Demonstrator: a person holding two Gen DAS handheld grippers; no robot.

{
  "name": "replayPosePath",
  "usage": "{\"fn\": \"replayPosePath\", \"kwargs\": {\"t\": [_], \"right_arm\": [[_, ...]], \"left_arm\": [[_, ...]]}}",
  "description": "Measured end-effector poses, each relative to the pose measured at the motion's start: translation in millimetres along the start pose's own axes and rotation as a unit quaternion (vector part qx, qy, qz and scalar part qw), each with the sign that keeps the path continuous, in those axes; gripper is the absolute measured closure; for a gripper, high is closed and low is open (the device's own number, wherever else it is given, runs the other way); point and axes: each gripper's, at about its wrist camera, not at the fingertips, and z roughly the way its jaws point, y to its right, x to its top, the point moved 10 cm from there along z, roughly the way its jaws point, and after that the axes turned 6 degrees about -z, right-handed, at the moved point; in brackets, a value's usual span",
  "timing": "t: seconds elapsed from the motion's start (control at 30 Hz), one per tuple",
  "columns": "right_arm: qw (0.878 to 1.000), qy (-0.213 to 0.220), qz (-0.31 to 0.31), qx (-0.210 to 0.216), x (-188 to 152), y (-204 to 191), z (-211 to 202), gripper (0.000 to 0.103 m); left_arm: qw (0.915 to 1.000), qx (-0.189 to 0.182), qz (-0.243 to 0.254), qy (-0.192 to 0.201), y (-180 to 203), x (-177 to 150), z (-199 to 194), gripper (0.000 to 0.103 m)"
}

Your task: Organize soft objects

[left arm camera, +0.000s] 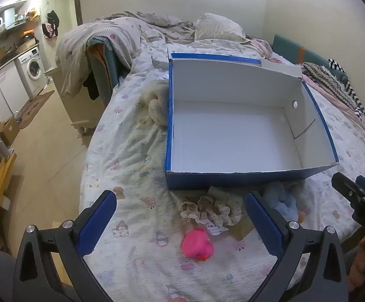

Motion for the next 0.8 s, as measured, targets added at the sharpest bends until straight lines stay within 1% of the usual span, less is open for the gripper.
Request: {"fn": "replayPosePath", "kwargs": {"t": [0.8], "right_arm": [[1.0,-0.001,-0.002,0.002,-1.4,-3.4,-0.8,0.0]], "left_arm": [[1.0,0.0,0.003,0.0,-0.2,0.4,-1.4,0.001]]}}
